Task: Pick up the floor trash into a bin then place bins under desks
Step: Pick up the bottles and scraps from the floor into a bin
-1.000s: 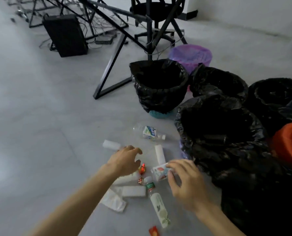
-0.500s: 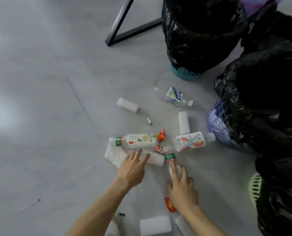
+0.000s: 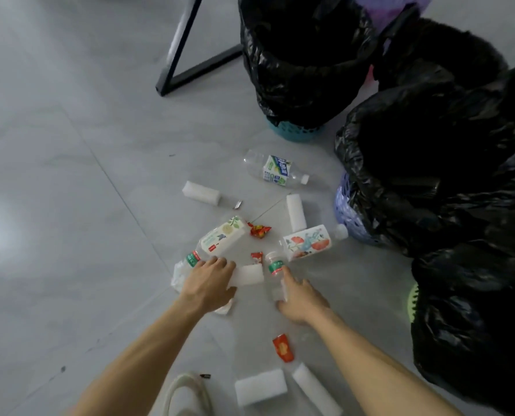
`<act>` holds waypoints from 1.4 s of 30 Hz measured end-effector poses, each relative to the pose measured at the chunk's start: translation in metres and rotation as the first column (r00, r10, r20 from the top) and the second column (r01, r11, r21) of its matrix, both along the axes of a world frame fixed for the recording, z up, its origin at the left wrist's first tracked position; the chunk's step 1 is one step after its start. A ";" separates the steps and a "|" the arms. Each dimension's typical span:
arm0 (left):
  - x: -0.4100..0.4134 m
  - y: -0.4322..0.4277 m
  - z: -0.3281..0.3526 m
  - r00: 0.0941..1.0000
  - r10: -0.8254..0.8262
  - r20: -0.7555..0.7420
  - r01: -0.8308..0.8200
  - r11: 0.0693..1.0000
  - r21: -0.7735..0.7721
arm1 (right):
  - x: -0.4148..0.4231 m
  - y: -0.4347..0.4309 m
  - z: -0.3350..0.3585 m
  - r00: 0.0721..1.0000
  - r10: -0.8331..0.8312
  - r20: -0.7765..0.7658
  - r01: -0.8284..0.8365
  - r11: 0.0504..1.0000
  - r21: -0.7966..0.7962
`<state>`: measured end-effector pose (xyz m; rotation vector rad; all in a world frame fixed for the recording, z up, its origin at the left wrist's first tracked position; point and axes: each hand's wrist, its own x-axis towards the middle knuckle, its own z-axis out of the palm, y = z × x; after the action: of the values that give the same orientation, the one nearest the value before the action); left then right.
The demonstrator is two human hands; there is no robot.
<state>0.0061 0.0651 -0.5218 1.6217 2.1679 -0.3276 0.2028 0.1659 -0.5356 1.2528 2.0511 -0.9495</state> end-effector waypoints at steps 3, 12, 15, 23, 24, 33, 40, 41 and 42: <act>-0.012 0.017 0.055 0.998 0.064 -0.005 -0.064 0.996 0.057 | 0.004 0.023 0.050 0.992 -0.056 -0.112 0.046 0.995 -0.094; 0.042 0.117 0.188 0.950 0.184 0.252 -0.273 0.879 0.391 | 0.094 0.078 0.253 0.583 -0.362 -0.727 0.298 0.928 -0.224; 0.088 0.161 0.210 0.943 0.109 0.315 -0.271 0.800 0.534 | 0.113 0.106 0.280 0.351 -0.441 -0.826 0.516 0.827 -0.222; 0.156 0.218 0.190 0.971 0.025 0.238 -0.139 0.868 0.477 | 0.125 0.153 0.266 0.505 -0.341 -0.793 0.648 0.757 0.088; 0.157 0.215 0.183 0.973 0.011 0.230 -0.110 0.898 0.425 | 0.129 0.152 0.252 0.634 -0.313 -0.707 0.599 0.777 0.194; 0.132 0.177 0.165 0.977 -0.180 0.119 0.118 0.908 0.401 | 0.146 0.129 0.191 0.968 -0.079 -0.238 0.198 0.822 0.534; 0.082 0.090 0.124 0.987 -0.108 0.120 0.088 0.983 0.162 | 0.129 0.070 0.167 0.884 0.168 -0.437 0.283 0.551 0.785; 0.078 0.069 0.110 0.986 -0.110 0.123 0.100 0.992 0.082 | 0.124 0.053 0.159 0.855 0.204 -0.477 0.297 0.561 0.773; 0.075 0.050 0.097 0.985 -0.102 0.139 0.102 0.995 0.004 | 0.119 0.038 0.149 0.827 0.226 -0.515 0.305 0.591 0.747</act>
<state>0.0814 0.1155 -0.4243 1.7050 1.9855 -0.2405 0.3219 0.2044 -0.3870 1.5731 3.1821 -0.3498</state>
